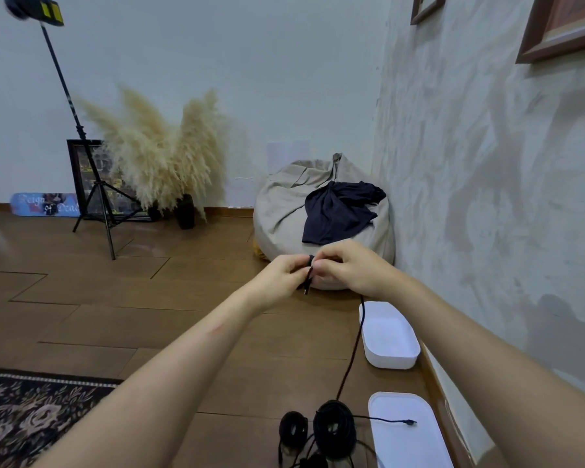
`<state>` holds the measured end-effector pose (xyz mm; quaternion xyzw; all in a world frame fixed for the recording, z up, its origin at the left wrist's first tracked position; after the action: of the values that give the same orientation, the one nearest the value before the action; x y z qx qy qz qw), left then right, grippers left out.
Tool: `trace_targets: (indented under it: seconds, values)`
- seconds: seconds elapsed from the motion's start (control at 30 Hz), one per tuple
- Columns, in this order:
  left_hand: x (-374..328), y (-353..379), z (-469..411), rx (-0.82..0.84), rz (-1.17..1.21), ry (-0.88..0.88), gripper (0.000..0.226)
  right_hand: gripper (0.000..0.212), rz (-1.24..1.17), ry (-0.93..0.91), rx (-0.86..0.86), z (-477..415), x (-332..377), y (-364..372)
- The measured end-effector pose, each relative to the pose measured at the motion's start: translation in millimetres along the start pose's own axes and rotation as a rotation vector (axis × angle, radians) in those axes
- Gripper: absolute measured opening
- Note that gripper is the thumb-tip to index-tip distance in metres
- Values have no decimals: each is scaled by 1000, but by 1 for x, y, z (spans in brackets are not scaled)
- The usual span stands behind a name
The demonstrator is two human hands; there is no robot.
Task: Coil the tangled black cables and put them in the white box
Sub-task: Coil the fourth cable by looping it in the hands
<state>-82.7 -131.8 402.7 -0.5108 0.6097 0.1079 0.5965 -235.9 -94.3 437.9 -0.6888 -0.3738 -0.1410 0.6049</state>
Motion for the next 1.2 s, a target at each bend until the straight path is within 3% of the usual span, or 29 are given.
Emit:
trace_targets:
  seconds: [0.27, 0.5, 0.67, 0.83, 0.97, 1.2]
  values:
    - [12, 9, 5, 129, 315, -168, 27, 13, -26, -7, -132, 3, -16, -6]
    - [9, 19, 4, 127, 302, -175, 30, 12, -43, -4, -170, 3, -16, -7]
    - [4, 22, 2, -2, 230, -69, 20, 13, -54, 5, -205, -1, -15, -10]
    - [2, 23, 4, -24, 150, -69, 17, 7, 31, 27, -197, -1, -22, -14]
    - [4, 26, 9, 13, 89, -114, 17, 15, 80, 18, -128, 2, -23, -11]
    - [-8, 23, 13, 101, 96, -100, 18, 7, -89, 60, -190, 4, -27, -16]
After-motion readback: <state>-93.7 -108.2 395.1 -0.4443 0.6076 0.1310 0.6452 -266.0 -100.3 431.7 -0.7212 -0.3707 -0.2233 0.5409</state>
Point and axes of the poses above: each hand's wrist, its own z-axis away from the middle knuckle, its own y-axis out of the palm, x = y × z, the point moved 4 cm from there along -z, towards the middle knuckle, and after that the axes turned 3 degrees about y, right-handed, at the moved point
